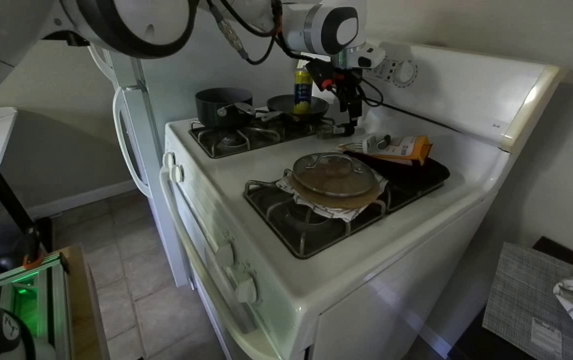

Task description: Pick up the jar from the stove and put it on the pan.

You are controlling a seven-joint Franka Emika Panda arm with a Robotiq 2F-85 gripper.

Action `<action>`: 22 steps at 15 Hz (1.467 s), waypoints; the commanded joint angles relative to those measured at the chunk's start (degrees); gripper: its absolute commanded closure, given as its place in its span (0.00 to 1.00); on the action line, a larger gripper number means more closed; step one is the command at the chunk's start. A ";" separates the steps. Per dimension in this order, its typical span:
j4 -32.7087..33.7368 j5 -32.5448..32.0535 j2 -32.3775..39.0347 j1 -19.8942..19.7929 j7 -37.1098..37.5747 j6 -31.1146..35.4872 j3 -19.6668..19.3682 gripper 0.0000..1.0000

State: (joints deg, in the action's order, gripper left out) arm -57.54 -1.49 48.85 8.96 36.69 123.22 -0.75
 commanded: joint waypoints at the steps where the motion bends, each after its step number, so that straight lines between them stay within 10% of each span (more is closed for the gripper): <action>1: 9.88 0.99 6.56 1.31 1.52 -2.47 -1.14 0.09; 13: 22.49 -0.82 16.60 1.39 0.33 -5.79 -1.22 0.11; 19: 25.12 -1.04 19.10 1.38 -0.50 -6.04 -1.23 0.30; 20: 25.44 -1.15 19.36 1.37 -0.59 -5.86 -1.32 0.52; 22: 25.90 -1.25 19.54 1.36 -0.75 -5.74 -1.42 0.57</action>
State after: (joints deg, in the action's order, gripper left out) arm -35.44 -2.06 65.83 10.09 36.29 117.94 -1.64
